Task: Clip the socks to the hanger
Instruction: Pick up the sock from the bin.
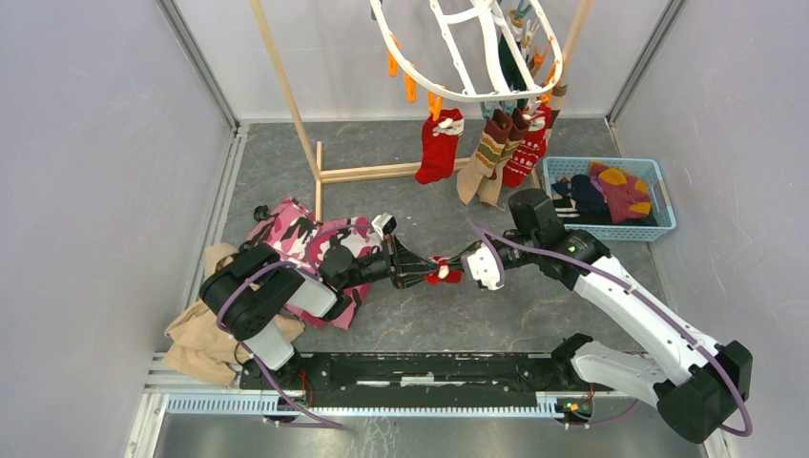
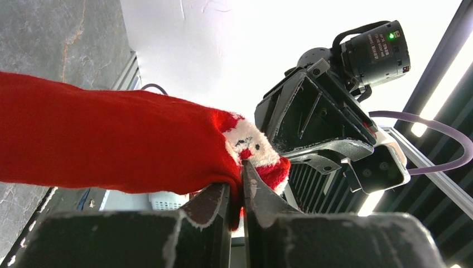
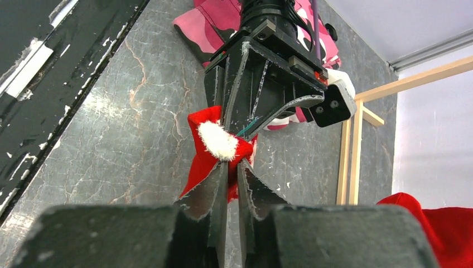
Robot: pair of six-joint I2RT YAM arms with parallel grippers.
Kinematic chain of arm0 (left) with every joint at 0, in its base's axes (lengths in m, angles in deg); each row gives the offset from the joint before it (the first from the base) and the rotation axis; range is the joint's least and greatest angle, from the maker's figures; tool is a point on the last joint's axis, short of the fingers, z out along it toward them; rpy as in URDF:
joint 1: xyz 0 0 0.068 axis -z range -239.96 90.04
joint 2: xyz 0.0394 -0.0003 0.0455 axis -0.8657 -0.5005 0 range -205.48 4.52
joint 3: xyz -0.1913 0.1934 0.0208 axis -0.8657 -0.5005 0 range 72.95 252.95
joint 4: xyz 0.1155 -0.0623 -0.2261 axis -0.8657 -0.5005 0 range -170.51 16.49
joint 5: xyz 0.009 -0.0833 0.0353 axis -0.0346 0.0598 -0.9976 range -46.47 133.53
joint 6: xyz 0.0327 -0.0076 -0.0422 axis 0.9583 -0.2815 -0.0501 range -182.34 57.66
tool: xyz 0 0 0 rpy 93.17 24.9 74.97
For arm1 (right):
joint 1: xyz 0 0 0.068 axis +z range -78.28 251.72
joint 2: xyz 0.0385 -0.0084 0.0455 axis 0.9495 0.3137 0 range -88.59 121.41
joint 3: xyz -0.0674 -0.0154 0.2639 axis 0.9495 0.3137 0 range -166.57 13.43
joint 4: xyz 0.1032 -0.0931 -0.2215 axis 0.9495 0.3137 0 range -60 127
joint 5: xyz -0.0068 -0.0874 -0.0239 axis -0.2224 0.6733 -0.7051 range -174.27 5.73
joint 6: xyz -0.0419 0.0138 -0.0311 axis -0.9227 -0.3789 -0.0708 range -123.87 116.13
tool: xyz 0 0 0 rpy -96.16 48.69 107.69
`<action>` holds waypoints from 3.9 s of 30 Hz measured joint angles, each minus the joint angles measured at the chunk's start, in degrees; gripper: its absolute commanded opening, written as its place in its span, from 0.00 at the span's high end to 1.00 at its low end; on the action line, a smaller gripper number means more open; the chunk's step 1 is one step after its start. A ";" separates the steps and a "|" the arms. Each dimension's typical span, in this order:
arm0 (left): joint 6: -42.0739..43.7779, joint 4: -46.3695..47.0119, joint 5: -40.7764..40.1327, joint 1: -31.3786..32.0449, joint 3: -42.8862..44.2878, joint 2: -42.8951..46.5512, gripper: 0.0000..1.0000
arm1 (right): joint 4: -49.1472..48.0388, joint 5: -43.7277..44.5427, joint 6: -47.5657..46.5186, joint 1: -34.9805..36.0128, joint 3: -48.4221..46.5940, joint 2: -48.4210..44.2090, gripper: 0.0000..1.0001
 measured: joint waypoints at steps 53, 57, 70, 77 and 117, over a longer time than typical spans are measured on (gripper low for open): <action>59.60 -36.89 -8.41 -0.83 -6.67 58.69 0.00 | 11.56 -12.04 -3.15 -9.18 -1.46 4.24 1.00; 71.87 -39.12 -10.91 0.66 -10.03 61.83 0.00 | 11.19 -13.31 -1.51 -9.18 -1.46 4.52 1.00; 111.58 -43.65 -7.21 5.70 -7.28 47.71 0.04 | 9.66 -15.04 1.81 -9.18 -1.46 6.29 1.00; 117.26 -43.82 -4.98 5.84 -3.63 41.77 0.13 | 10.01 -15.50 1.75 -9.22 -1.46 7.96 1.00; 86.58 -24.70 -8.66 7.85 -7.76 31.93 0.98 | 3.93 -15.89 9.57 -11.04 -1.77 8.85 0.39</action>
